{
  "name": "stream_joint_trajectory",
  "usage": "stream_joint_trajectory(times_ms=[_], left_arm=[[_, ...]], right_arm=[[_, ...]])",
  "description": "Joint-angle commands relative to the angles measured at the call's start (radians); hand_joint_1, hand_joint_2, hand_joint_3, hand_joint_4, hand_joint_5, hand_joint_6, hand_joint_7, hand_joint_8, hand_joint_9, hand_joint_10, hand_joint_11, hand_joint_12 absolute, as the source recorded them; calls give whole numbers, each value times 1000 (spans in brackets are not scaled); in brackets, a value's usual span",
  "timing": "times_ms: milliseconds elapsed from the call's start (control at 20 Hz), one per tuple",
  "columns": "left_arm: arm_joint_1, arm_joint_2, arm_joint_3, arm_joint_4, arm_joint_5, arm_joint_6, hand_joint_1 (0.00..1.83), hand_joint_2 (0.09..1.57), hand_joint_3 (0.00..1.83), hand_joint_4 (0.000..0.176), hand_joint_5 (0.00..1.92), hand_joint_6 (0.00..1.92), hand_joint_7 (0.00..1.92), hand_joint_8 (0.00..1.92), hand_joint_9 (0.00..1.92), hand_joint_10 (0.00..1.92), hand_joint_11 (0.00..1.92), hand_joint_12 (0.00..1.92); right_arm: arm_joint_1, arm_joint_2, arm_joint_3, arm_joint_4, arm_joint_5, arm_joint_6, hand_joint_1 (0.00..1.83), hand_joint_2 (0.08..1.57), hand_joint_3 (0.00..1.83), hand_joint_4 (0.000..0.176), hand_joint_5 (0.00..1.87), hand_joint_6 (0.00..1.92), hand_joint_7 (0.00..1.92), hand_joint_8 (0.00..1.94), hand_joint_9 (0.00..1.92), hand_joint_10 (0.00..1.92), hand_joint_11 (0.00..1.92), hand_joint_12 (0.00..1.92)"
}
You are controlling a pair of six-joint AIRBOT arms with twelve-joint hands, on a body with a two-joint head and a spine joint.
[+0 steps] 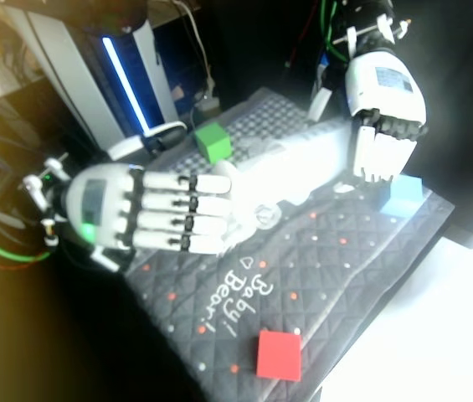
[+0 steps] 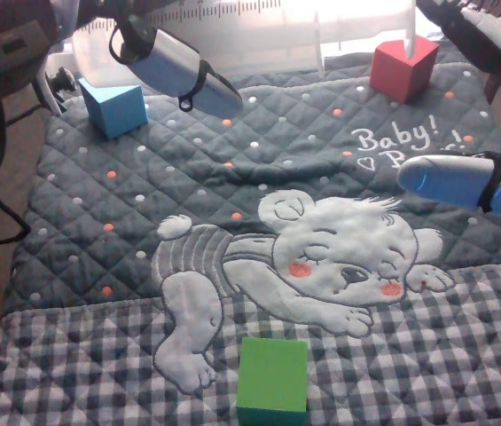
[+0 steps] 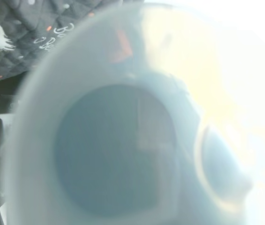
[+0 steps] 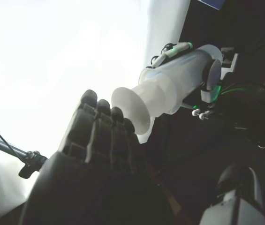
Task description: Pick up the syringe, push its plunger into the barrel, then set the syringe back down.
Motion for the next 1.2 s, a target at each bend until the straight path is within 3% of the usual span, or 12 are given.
stream_joint_trajectory(times_ms=[0, 100, 150, 200, 250, 300, 350, 450, 800, 900, 1150], left_arm=[[-27, -15, -6, -34, -137, -17, 1497, 1154, 0, 0, 1225, 1921, 1498, 1921, 1575, 1921, 1456, 1921], [-30, -18, -6, -28, -136, -17, 1487, 1161, 0, 0, 1208, 1921, 1506, 1921, 1582, 1921, 1482, 1921], [-30, -19, -7, -24, -135, -17, 1482, 1154, 0, 0, 1180, 1921, 1450, 1921, 1520, 1921, 1383, 1921], [-30, -19, -6, -23, -135, -17, 1500, 1142, 0, 0, 1172, 1921, 1449, 1921, 1534, 1921, 1448, 1921], [-30, -19, -6, -23, -135, -17, 1500, 1140, 0, 0, 1175, 1921, 1468, 1921, 1537, 1921, 1235, 1921], [-31, -19, -6, -22, -135, -17, 1508, 1130, 0, 0, 1179, 1921, 1470, 1921, 1546, 1921, 1238, 1921], [-34, -19, -6, -20, -136, -17, 1526, 1131, 0, 0, 1212, 1921, 1517, 1921, 1620, 1921, 1579, 1921], [-39, -19, -8, -16, -134, -17, 1495, 1139, 0, 0, 1226, 1921, 1538, 1921, 1624, 1921, 1609, 1921], [-40, -29, -9, -2, -126, -17, 1476, 1132, 0, 0, 1219, 1921, 1533, 1921, 1619, 1921, 1605, 1921], [-40, -34, -9, 1, -126, -17, 1459, 1140, 0, 0, 1223, 1921, 1531, 1921, 1586, 1921, 1410, 1921], [-42, -35, -11, 13, -122, -17, 1454, 1141, 1, 0, 1219, 1921, 1557, 1921, 1613, 1921, 1496, 1921]], right_arm=[[17, -8, -2, -50, 89, 9, 275, 754, 0, 0, 83, 9, 81, 7, 73, 7, 113, 12], [19, -10, -1, -54, 86, 9, 299, 744, 0, 0, 94, 11, 87, 8, 82, 9, 121, 15], [23, -11, -1, -59, 80, 9, 299, 744, 0, 0, 99, 12, 94, 10, 94, 13, 127, 18], [29, -13, 0, -67, 71, 9, 298, 745, 0, 0, 108, 14, 107, 14, 103, 15, 131, 19], [34, -17, 2, -76, 62, 9, 292, 745, 0, 0, 114, 15, 114, 15, 104, 15, 129, 18], [35, -19, 4, -78, 59, 9, 279, 760, 0, 0, 114, 13, 117, 14, 106, 13, 125, 16], [39, -23, 5, -80, 56, 9, 293, 755, 0, 0, 111, 8, 121, 12, 103, 9, 103, 6], [42, -26, 6, -84, 51, 9, 300, 732, 0, 0, 115, 7, 124, 9, 107, 9, 99, 4], [56, -37, 8, -98, 35, 9, 355, 689, 0, 0, 101, 0, 97, 0, 78, 0, 71, 0], [58, -38, 9, -99, 34, 9, 351, 704, 0, 0, 96, 1, 85, 0, 65, 0, 71, 2], [59, -38, 9, -99, 34, 9, 362, 704, 0, 0, 98, 1, 85, 0, 74, 3, 71, 2]])
